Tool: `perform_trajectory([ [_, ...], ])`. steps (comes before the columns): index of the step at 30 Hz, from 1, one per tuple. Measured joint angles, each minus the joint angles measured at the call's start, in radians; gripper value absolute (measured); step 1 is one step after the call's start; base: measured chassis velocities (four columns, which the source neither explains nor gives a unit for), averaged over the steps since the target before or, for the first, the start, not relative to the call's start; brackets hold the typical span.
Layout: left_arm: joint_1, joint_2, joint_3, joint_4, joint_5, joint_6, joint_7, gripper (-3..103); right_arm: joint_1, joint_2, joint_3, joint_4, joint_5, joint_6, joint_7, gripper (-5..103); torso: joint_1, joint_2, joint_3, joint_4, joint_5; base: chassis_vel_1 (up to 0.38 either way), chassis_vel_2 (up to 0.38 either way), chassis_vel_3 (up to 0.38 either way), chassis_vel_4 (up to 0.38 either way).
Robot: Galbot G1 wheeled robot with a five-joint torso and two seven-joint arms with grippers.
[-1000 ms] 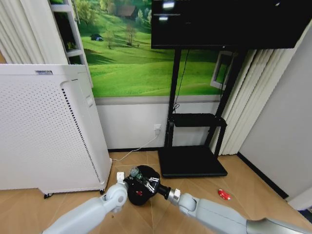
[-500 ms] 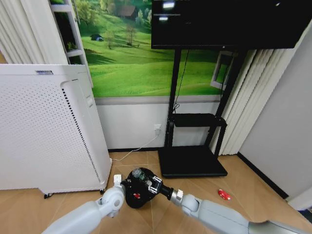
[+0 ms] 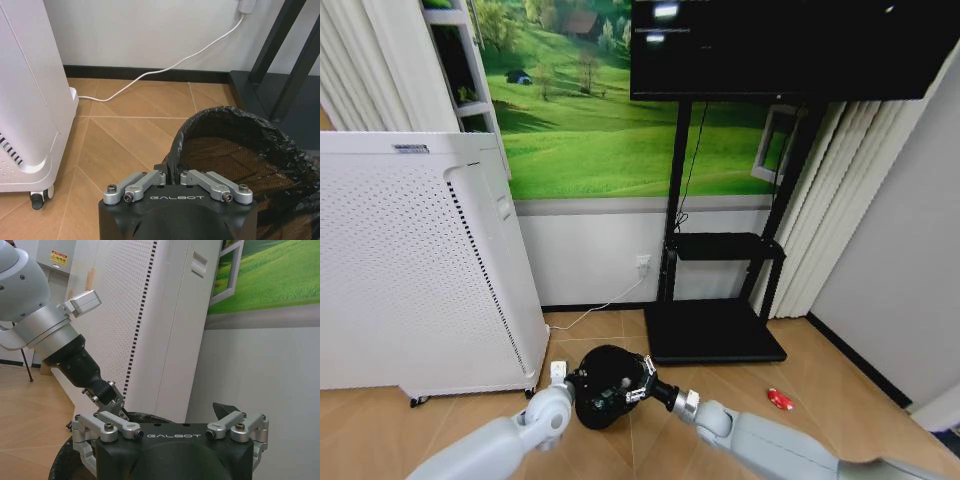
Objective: Pick up the trash bin and place the garbage on the floor into it.
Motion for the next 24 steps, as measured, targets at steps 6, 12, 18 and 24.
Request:
perform_trajectory([
  [6,0.01,0.013,-0.021,-0.004,0.003,0.005,-0.02,7,-0.009,-0.024,0.063,0.01,0.042,0.005,-0.042,100,0.0,0.0,0.0,-0.0001,0.0,0.0,0.0,0.0,0.0],
  [12,0.046,0.041,-0.069,0.002,0.013,0.006,-0.02,7,-0.064,-0.047,0.227,-0.029,0.062,0.012,-0.047,100,0.0,0.0,0.0,0.0003,0.0001,0.0,0.0,0.0,0.0],
  [18,0.116,0.075,-0.133,-0.01,0.028,0.008,-0.005,7,-0.3,-0.098,0.51,-0.135,0.075,0.055,-0.103,100,0.0,0.0,0.0,-0.0007,0.001,0.0,0.0,0.0,0.0],
  [24,0.137,0.079,-0.138,-0.022,0.046,0.008,-0.005,7,-0.477,-0.123,0.7,-0.122,0.086,0.079,-0.154,100,0.0,0.0,0.0,-0.0002,-0.0001,0.0,0.0,0.0,0.0],
])
